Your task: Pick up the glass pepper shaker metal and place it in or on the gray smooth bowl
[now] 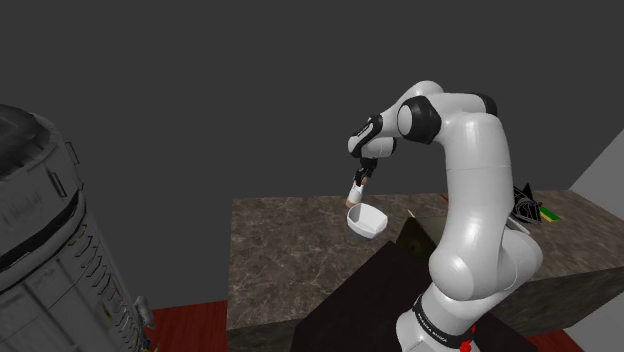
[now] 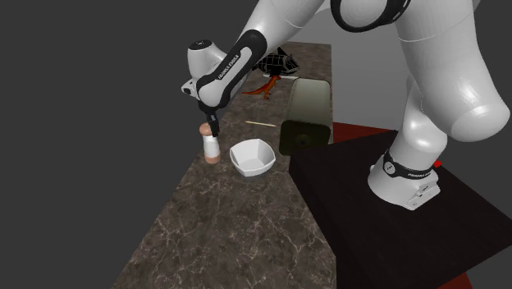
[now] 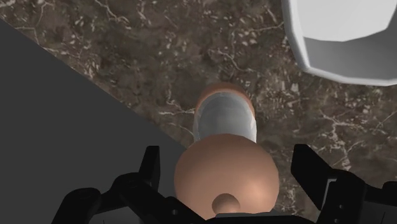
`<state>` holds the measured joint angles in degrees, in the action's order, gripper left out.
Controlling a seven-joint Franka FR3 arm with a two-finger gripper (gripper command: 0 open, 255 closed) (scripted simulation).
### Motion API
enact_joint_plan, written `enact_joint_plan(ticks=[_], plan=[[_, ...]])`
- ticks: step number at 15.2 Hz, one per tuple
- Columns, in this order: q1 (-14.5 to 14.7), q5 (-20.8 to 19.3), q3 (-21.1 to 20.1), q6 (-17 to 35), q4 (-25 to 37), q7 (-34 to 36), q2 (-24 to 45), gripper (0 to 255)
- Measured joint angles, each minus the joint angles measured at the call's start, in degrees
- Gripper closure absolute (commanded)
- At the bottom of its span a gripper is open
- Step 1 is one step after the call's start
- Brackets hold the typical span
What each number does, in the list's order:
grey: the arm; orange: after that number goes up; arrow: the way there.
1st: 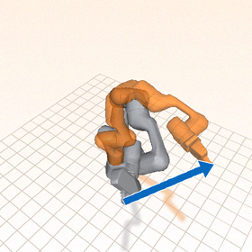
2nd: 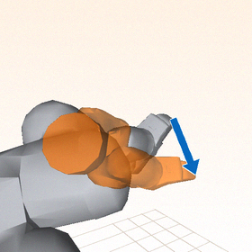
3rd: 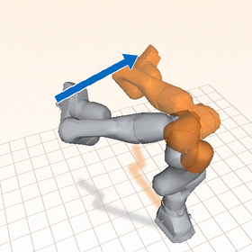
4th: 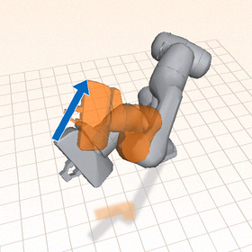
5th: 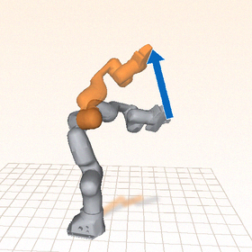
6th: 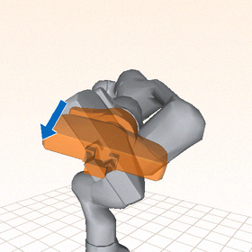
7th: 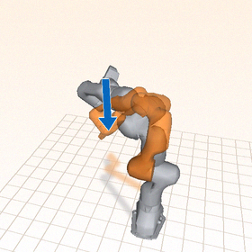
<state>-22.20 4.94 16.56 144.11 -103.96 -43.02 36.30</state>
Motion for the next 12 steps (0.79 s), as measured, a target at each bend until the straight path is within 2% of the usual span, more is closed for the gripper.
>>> enact_joint_plan(ticks=[2,3,12], plan=[[-0.01,0.01,-0.01,0.01,0.03,-0.01,0.03,0],[-0.02,0.01,-0.01,0.01,0.03,-0.01,0.04,255],[-0.02,0.0,0.01,0.05,0.01,-0.01,0.0,255]])
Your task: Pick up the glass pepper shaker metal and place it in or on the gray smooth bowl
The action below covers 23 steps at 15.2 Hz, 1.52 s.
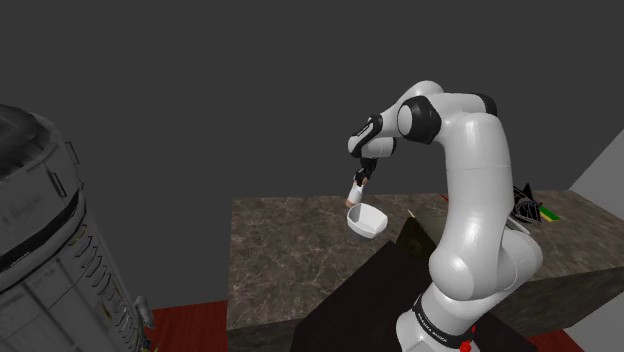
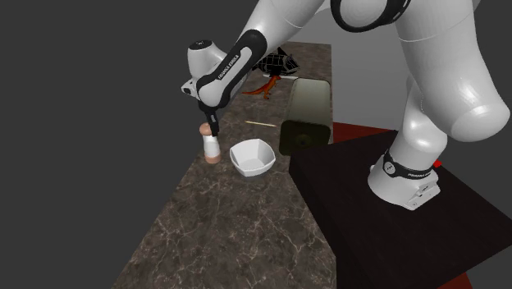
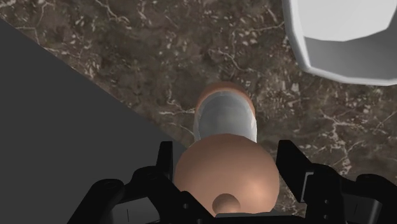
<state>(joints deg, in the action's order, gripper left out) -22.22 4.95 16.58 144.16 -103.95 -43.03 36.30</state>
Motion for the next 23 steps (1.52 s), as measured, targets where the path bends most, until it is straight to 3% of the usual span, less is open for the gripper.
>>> enact_joint_plan(ticks=[23], plan=[[1.85,-2.89,2.29,-11.9,1.88,0.77,-10.19,255]])
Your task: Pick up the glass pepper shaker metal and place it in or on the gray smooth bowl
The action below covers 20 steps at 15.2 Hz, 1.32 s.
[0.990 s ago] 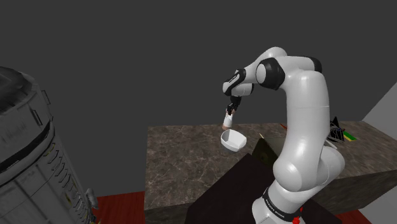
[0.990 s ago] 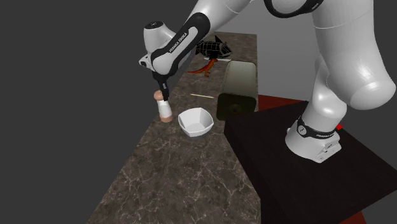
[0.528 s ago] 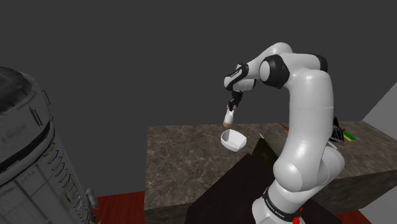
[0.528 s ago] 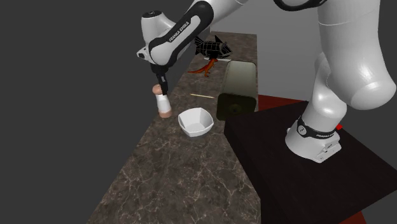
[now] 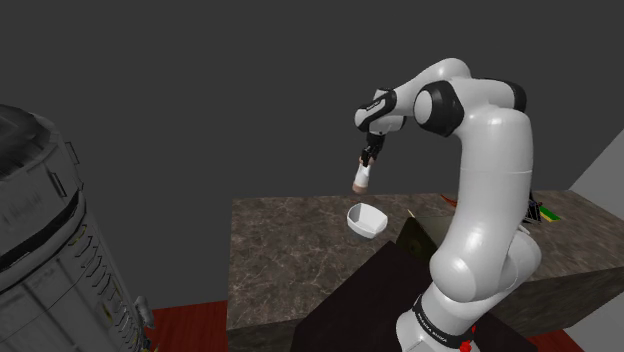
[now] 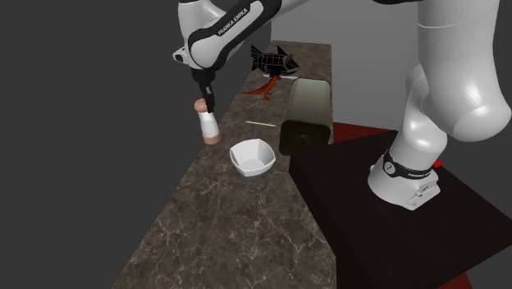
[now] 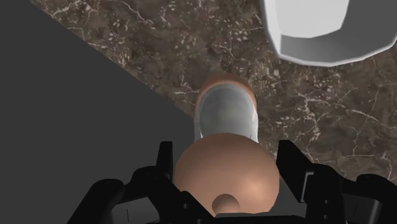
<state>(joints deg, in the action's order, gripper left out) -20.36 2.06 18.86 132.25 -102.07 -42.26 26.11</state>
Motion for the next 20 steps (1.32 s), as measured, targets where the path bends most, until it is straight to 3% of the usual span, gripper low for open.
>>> enact_joint_plan(ticks=[11,20], plan=[[0.74,-1.48,0.8,-5.83,1.35,0.35,-4.64,255],[4.24,-10.21,2.32,-5.49,-19.38,5.69,-25.81,255]])
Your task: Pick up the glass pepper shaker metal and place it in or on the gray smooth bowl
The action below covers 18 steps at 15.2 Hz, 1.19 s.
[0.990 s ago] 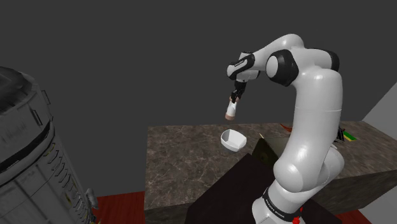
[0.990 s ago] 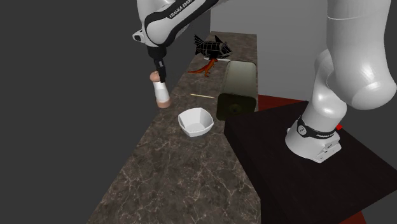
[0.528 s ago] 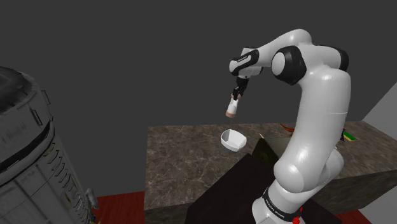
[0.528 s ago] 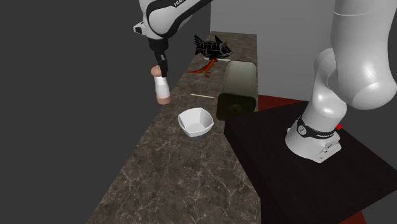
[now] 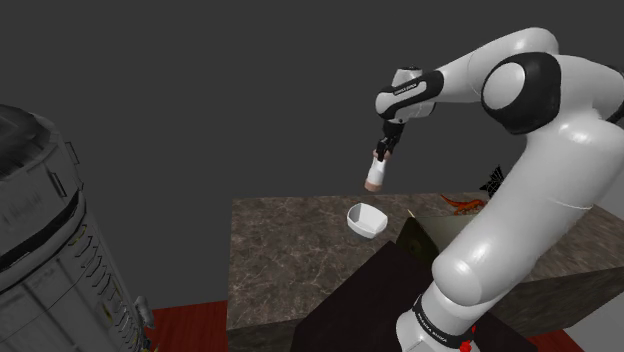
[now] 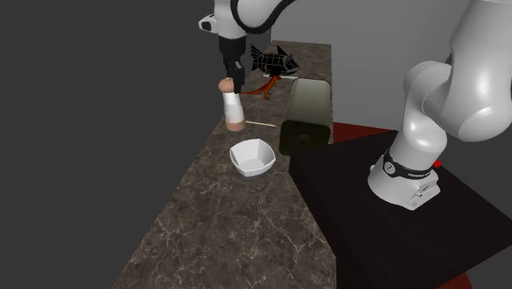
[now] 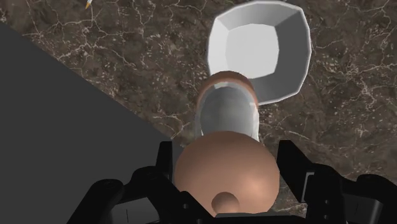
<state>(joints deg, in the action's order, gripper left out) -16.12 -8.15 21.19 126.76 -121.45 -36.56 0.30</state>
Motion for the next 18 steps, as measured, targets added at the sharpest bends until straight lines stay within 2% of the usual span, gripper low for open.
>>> enact_joint_plan(ticks=[6,18], plan=[[-0.14,-5.87,-1.49,-2.8,-11.82,4.52,-14.76,255],[-0.37,-6.48,-0.81,6.06,-17.87,5.56,-11.79,255]])
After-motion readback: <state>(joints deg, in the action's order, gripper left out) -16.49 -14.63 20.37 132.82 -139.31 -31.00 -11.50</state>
